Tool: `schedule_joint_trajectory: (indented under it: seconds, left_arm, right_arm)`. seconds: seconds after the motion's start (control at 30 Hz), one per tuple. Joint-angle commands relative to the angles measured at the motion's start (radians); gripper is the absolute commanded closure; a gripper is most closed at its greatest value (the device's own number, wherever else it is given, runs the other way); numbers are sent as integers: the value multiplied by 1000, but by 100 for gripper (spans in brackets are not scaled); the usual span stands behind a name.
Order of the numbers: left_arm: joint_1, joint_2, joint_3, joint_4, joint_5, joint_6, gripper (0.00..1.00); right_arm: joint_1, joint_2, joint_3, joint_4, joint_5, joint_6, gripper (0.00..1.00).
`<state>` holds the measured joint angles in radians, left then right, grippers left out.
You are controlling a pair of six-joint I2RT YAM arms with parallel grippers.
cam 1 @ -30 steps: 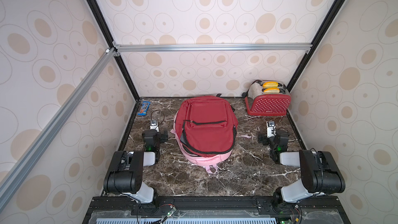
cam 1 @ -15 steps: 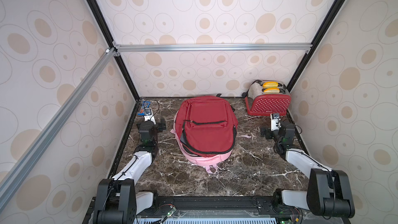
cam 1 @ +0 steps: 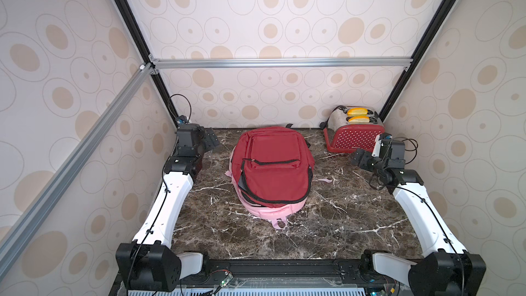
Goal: Zip up the backpack
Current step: Zip the zipper on the backpack.
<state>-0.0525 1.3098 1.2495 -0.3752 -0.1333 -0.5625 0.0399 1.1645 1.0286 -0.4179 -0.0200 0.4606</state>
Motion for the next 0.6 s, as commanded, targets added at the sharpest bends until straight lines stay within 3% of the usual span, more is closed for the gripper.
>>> schedule_joint_trajectory:
  seconds: [0.0,0.1,0.17,0.23,0.33,0.43,0.57]
  left_arm:
    - [0,2,-40,-80,75,-29,1]
    - [-3,-79,-181,127,121,-30,1]
    - [-5,-114,-226,161,127,-48,1]
    - [-11,-109,-216,146,179,-31,1]
    - [-13,-114,-204,136,256,-61,1]
    - [-18,-177,-294,246,278,-43,1]
    - [-29,-91,-281,252,258,-76,1]
  right_arm:
    - [34,-47,-11,2,-101,-21,0]
    - [179,-68,-5,22,128,-155,0]
    - [306,-59,16,5,330,-224,0]
    - [354,-13,66,-67,433,-205,0]
    - [355,36,118,-141,466,-173,0]
    - [353,49,137,-166,497,-135,0]
    - [353,55,119,-84,375,-167,0]
